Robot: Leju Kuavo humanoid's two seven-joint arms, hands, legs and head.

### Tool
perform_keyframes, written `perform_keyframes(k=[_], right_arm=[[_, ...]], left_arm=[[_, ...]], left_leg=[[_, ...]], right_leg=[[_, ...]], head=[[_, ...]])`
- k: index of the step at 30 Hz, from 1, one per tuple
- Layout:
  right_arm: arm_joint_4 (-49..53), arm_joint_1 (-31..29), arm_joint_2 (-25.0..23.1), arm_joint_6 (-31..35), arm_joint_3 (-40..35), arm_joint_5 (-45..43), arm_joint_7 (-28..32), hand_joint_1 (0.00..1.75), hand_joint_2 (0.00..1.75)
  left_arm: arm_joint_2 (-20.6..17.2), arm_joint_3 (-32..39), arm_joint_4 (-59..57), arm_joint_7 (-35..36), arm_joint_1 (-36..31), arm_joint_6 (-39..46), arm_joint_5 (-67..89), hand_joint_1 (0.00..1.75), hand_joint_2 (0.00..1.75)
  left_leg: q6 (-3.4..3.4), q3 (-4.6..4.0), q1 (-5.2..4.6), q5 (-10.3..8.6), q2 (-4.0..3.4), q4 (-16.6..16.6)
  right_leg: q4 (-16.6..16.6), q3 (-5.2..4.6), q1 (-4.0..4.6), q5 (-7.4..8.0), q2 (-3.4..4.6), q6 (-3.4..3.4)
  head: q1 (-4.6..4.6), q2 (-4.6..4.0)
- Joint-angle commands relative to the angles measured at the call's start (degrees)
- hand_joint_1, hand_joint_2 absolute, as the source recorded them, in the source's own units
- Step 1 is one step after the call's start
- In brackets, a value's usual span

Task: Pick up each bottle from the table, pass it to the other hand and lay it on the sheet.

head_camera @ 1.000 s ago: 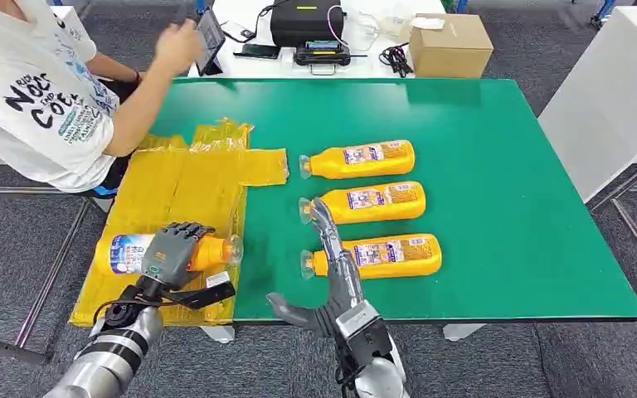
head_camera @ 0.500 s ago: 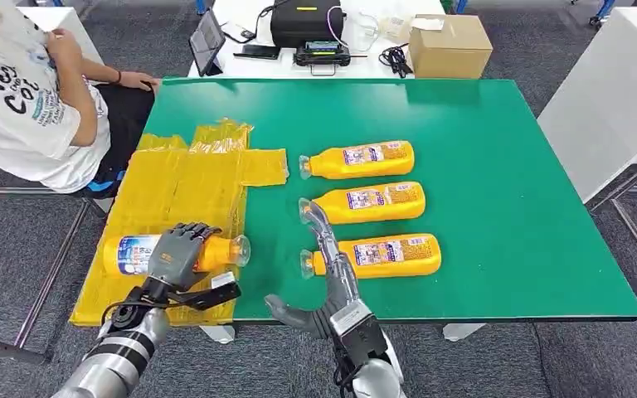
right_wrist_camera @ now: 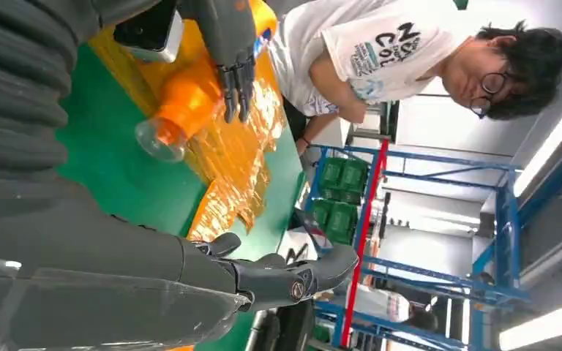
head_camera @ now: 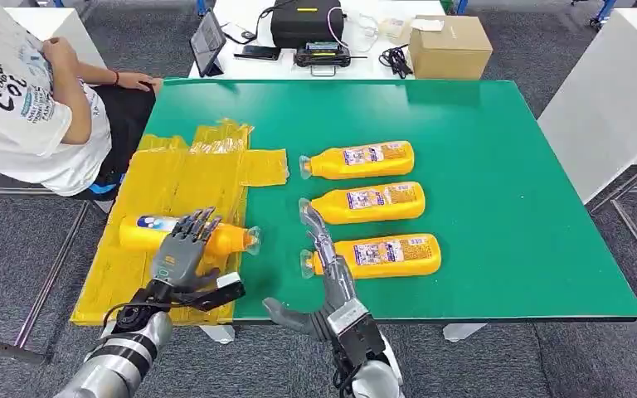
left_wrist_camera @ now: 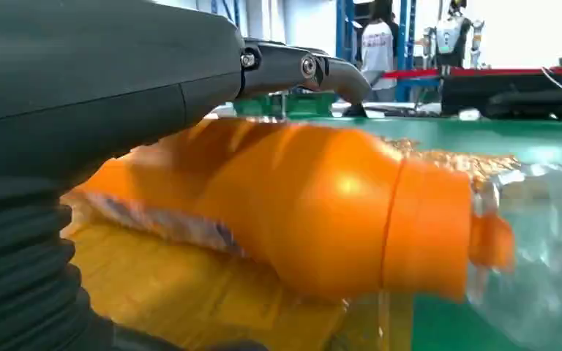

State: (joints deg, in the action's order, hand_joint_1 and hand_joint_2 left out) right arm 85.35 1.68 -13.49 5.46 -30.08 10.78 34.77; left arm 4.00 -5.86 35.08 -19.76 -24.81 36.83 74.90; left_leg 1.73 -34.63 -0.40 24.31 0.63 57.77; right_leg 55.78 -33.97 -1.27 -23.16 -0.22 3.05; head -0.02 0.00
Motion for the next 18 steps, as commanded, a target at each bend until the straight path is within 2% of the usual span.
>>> perform_keyframes(k=[1, 5, 7, 18], right_arm=[[-3.20, -0.94, -0.01, -0.44, 1.59, 0.16, -0.49, 0.00, 1.75], [-3.45, -0.69, -0.33, -0.56, 2.32, 0.41, -0.72, 0.00, 1.75], [-3.70, -0.63, -0.43, -0.58, 2.55, 0.45, -0.81, 0.00, 1.75], [-3.71, -0.23, -0.88, -0.55, 3.65, 0.40, -1.02, 0.00, 1.75]], left_arm=[[0.95, 0.92, -2.88, -5.72, -0.23, -8.91, -9.07, 0.00, 0.00], [2.09, 4.30, 0.53, -9.78, 0.63, -24.23, -22.26, 0.00, 0.00], [2.38, 5.79, 1.91, -10.72, 1.12, -28.37, -26.86, 0.00, 0.00], [2.02, 5.34, 8.24, -9.72, 2.96, -30.82, -32.93, 0.00, 0.00]], left_leg=[[-0.11, 0.24, 0.11, 0.11, -0.11, -0.03], [-0.08, 0.18, 0.06, 0.06, 0.02, -0.03], [-0.12, 0.33, 0.10, 0.10, 0.07, -0.05], [-0.11, 0.37, 0.06, -0.01, 0.10, -0.04]], right_leg=[[-0.11, 0.26, 0.12, -0.05, 0.07, -0.15], [-0.07, 0.22, 0.07, -0.05, -0.02, -0.11], [-0.12, 0.38, 0.12, -0.06, 0.00, -0.15], [-0.07, 0.38, 0.07, 0.01, -0.02, -0.11]], head=[[0.00, 0.00], [-0.02, 0.00], [-0.04, 0.00], [-0.02, 0.00]])
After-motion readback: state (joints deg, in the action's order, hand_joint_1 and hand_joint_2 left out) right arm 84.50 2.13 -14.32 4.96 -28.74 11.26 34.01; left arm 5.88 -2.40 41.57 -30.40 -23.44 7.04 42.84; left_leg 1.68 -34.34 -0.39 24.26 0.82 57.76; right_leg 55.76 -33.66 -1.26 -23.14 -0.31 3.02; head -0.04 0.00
